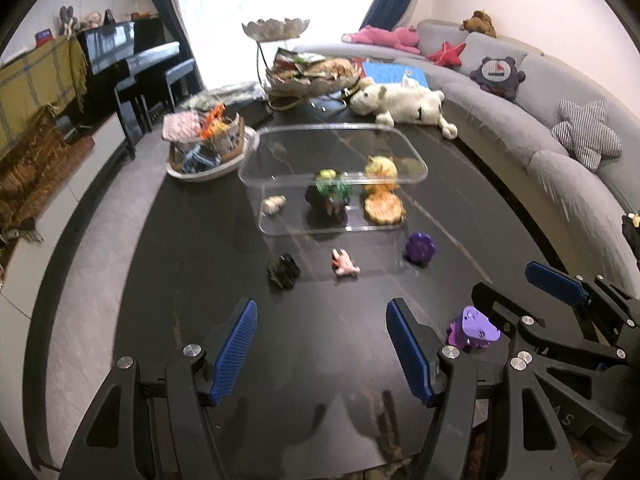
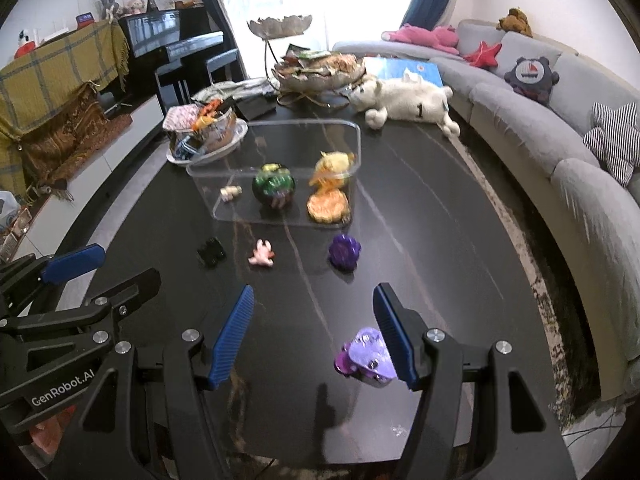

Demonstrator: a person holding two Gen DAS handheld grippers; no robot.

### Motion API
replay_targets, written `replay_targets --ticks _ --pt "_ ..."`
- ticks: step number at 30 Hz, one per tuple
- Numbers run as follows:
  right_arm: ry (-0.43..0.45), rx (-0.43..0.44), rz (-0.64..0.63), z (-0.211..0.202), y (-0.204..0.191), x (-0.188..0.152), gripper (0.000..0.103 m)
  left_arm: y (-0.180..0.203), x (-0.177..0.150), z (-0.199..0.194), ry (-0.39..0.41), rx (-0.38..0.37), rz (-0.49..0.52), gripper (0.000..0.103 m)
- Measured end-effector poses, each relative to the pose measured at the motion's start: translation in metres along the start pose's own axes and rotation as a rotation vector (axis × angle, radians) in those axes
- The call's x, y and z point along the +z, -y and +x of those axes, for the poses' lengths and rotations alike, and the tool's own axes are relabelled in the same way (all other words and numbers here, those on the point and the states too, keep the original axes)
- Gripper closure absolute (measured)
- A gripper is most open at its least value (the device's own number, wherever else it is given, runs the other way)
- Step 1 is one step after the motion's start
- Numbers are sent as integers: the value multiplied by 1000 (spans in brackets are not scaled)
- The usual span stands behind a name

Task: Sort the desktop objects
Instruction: 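Withdraw both open tools from the clear box back over the table, then grasp the purple square toy with the right tool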

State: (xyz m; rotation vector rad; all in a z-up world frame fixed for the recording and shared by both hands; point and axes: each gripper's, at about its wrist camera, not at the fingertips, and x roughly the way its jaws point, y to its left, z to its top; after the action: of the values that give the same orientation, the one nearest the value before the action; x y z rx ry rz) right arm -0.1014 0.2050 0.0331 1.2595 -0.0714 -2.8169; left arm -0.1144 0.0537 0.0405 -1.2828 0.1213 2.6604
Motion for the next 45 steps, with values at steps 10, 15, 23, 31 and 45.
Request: replay_targets --ticks 10,15,23,31,45 --pt "-74 -40 39 21 27 -26 43 25 -16 37 -84 -38 22 40" --pt "-105 -52 54 35 35 -37 43 31 -22 54 -123 -45 37 40" --pt "-138 -51 52 58 42 -48 43 38 -28 78 -172 -33 49 40" --pt "-161 -69 40 74 44 -54 43 41 -29 97 -206 -32 56 40" --pt "-155 -115 4 86 45 -53 43 43 -28 115 -239 -33 50 40"
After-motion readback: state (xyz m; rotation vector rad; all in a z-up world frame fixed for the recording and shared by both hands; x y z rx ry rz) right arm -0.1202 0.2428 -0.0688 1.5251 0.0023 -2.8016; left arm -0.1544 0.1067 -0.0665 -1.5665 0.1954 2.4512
